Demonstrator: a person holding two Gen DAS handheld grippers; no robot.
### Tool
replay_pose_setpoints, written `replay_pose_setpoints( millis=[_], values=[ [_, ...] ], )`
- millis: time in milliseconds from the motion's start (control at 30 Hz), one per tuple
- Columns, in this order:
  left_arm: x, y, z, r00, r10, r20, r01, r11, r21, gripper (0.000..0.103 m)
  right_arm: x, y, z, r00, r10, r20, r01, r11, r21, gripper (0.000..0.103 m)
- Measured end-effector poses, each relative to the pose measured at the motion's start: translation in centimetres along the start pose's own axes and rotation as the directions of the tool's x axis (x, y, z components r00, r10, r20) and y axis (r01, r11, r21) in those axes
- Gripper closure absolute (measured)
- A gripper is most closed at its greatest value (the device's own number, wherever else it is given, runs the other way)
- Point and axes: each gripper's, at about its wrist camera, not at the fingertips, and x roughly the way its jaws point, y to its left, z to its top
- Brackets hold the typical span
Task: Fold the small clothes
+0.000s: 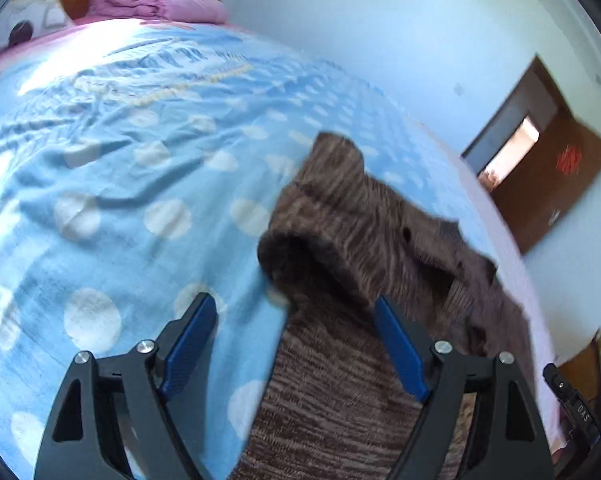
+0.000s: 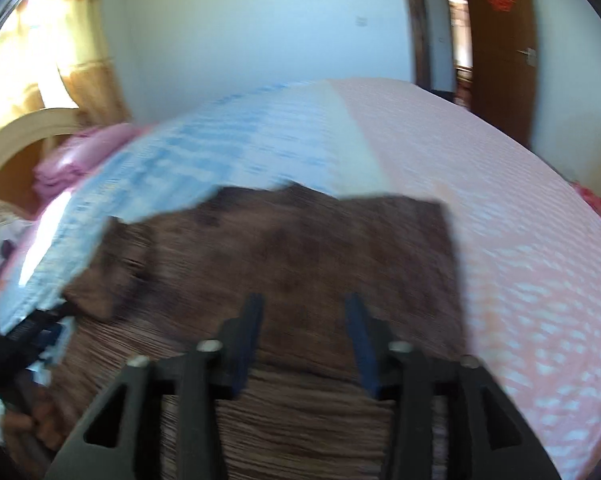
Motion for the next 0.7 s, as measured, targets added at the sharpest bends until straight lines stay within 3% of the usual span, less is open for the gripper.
replay_pose_setpoints(
  millis=[100, 167, 267, 400, 467, 500, 567, 700],
  values=[
    [-0.2, -0.4, -0.3, 1.0, 0.01, 0.005, -0.01, 1.0, 0.016, 0.019, 1.4, 5.7, 1.8, 0.994, 0.107, 0.019, -0.104, 0.986, -0.131, 0.035],
    [-0.4, -0.4, -0.6, 1.0, 0.005, 0.008, -0.005, 1.0, 0.012, 0.019, 3.4, 10.1, 2.3, 0.989, 0.148, -0.023, -0.149, 0.951, -0.272, 0.035],
    [-0.8, 0.0, -0.8, 0.999, -0.029, 0.021, 0.029, 0.999, -0.013, 0.019, 7.2, 15.1, 1.8, 0.991, 0.102, -0.088, -0.13, 0.891, -0.435, 0.035],
    [-0.4, 0.5, -0.3, 0.999, -0.035, 0.029, 0.036, 0.999, -0.015, 0.018, 11.1, 17.8, 1.5, 0.993, 0.04, -0.108, -0.091, 0.848, -0.521, 0.037],
    [-0.3, 0.5, -0.3, 0.998, -0.047, 0.03, 0.047, 0.999, -0.01, 0.015, 12.8, 17.7, 1.6, 0.99, 0.019, -0.141, -0.09, 0.849, -0.52, 0.064],
    [-0.3, 0.4, -0.3, 0.998, -0.049, 0.03, 0.049, 0.999, -0.008, 0.015, 13.6, 17.2, 1.7, 0.983, 0.013, -0.184, -0.104, 0.861, -0.498, 0.093],
    [-0.3, 0.4, -0.4, 0.998, -0.047, 0.032, 0.047, 0.999, -0.004, 0.014, 13.5, 16.1, 2.1, 0.977, 0.053, -0.208, -0.137, 0.899, -0.415, 0.098],
    [-0.2, 0.4, -0.3, 0.998, -0.048, 0.033, 0.048, 0.999, -0.001, 0.014, 11.0, 12.3, 3.9, 0.966, 0.209, -0.156, -0.234, 0.958, -0.168, 0.1]
  ],
)
